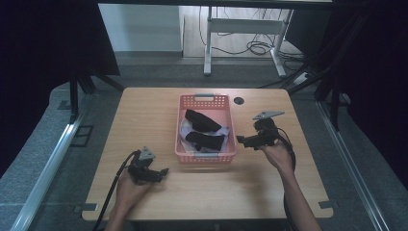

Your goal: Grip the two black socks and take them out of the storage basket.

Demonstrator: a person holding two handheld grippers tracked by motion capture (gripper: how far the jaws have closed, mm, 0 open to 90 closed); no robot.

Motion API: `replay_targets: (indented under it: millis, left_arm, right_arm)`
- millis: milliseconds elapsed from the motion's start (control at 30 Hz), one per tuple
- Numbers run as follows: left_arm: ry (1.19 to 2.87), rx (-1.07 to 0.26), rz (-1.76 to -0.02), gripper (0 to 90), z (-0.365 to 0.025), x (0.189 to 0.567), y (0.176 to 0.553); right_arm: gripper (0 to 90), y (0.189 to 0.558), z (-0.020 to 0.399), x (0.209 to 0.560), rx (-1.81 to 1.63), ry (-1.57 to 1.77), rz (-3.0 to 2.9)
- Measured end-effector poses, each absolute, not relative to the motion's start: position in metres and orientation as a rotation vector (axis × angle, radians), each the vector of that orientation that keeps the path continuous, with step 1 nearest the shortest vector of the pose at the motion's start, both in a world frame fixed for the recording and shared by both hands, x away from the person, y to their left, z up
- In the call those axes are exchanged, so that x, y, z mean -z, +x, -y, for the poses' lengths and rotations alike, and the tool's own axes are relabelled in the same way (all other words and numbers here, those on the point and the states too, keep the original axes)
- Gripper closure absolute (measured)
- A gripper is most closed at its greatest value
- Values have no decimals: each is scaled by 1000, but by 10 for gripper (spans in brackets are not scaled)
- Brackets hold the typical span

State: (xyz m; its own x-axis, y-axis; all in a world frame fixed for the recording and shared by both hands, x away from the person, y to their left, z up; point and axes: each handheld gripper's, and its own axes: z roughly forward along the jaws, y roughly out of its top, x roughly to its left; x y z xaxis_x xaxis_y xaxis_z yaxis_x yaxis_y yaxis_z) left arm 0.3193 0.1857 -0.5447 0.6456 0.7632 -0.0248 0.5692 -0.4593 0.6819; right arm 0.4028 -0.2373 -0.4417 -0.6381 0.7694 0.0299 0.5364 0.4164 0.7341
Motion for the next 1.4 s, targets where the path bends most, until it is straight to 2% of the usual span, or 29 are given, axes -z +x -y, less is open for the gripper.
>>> replay_targets:
  millis: [267, 433, 767, 1400]
  left_arm:
    - [2195, -375, -1031, 126, -186, 545, 319]
    - [2195, -375, -1031, 126, -186, 545, 319]
    - [2194, -374, -1031, 126, -186, 545, 319]
    - [2194, -374, -1031, 126, -186, 545, 319]
  right_arm:
    - [75, 406, 218, 434, -1088, 1081, -2431]
    - [119, 410, 197, 429, -1092, 1063, -2483]
    - [128, 417, 166, 431, -1089, 1023, -2600]
    - [138, 428, 115, 450, -951, 922, -2764]
